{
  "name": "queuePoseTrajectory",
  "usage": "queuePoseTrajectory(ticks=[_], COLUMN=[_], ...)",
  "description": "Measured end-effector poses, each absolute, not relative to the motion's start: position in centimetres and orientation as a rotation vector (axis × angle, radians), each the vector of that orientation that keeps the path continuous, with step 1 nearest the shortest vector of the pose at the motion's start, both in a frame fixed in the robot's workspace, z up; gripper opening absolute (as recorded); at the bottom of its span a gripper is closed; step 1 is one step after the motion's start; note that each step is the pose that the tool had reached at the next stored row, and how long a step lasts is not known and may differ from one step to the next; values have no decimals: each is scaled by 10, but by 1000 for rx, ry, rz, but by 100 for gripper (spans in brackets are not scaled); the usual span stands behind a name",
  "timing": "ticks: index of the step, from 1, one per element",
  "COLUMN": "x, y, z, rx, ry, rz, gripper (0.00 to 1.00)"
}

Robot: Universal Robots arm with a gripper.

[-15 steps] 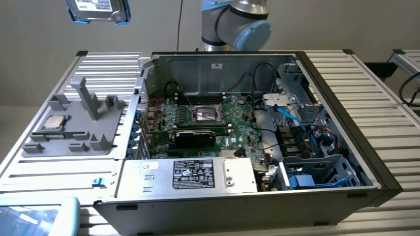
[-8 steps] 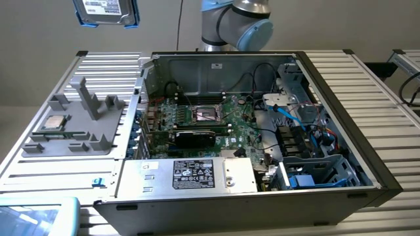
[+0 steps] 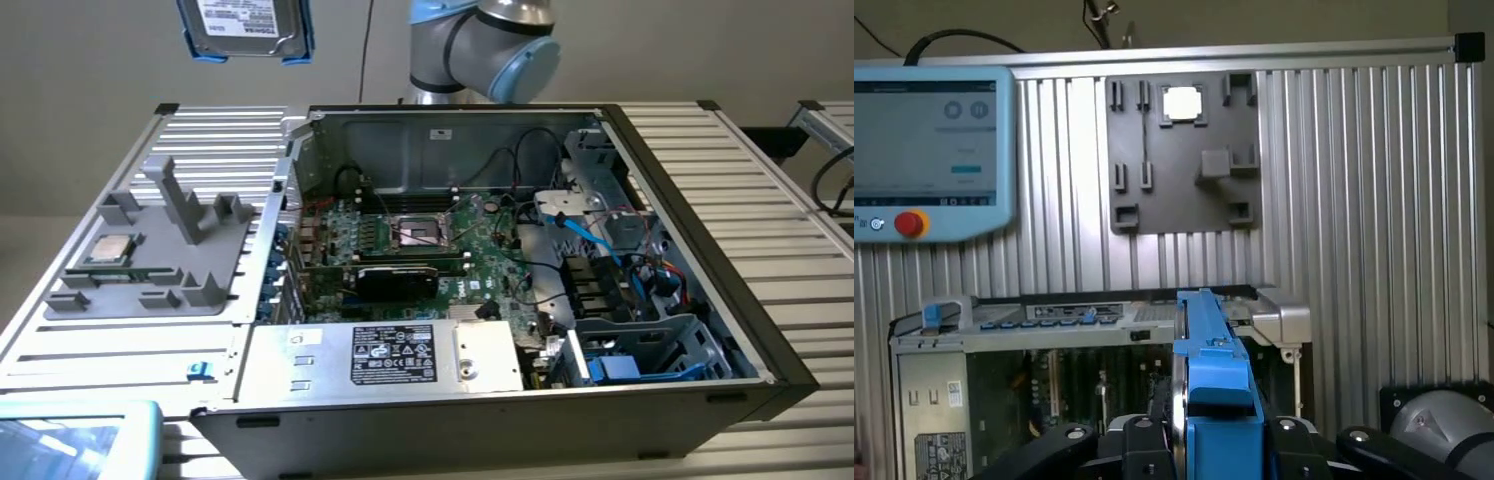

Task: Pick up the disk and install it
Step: 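Pick up the disk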

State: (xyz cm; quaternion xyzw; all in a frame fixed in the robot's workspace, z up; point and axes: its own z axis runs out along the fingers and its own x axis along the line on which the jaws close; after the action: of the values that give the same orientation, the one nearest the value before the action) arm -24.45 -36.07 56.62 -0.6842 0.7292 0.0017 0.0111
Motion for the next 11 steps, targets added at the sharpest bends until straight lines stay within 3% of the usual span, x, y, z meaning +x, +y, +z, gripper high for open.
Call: queuePoseTrajectory(ticks=[11], x=[-203], y=[-381], z=[566], rx=[-2134], ry=[2274], rz=[7], gripper=[37])
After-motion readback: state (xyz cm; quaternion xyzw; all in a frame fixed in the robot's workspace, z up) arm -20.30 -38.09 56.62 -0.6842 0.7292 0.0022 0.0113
